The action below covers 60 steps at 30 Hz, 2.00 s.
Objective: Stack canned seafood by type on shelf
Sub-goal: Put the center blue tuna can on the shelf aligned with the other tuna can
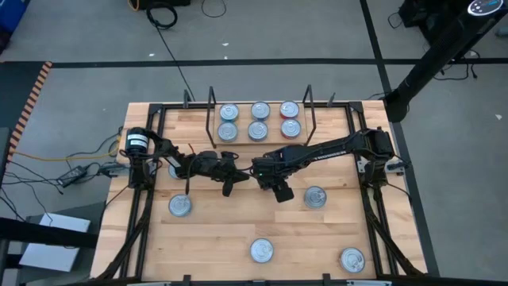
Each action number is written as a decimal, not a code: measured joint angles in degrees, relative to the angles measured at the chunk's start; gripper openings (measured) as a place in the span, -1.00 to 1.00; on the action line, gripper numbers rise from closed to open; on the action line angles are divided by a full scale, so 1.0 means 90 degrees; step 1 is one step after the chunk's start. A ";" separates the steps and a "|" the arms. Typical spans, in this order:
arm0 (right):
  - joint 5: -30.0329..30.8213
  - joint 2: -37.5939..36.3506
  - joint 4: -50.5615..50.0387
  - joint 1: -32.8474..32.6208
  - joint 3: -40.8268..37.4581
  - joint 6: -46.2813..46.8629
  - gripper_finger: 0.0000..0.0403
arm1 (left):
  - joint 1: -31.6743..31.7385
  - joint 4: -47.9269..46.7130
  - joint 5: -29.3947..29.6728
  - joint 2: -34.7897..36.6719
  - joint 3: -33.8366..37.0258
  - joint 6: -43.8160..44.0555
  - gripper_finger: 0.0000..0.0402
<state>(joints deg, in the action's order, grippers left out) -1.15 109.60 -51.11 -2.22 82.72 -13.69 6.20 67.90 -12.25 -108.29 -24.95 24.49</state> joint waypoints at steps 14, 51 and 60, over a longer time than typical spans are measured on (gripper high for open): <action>0.1104 -0.0373 -0.0133 0.0052 0.0621 0.0049 -0.25 | 0.0001 -0.0006 0.0029 0.0000 0.0000 0.0031 -0.99; 0.3100 0.0377 0.2872 0.3021 0.0680 -0.3511 -0.25 | -0.0029 -0.0071 0.0121 -0.0002 0.0007 0.0146 -0.99; 0.2948 0.0420 0.2634 0.3021 0.0688 -0.3406 -0.07 | -0.0029 -0.0080 0.0119 -0.0002 0.0015 0.0146 -0.99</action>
<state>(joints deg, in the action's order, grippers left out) 25.39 113.38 -27.41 24.97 88.91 -44.35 5.93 67.18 -11.18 -108.31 -24.82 25.80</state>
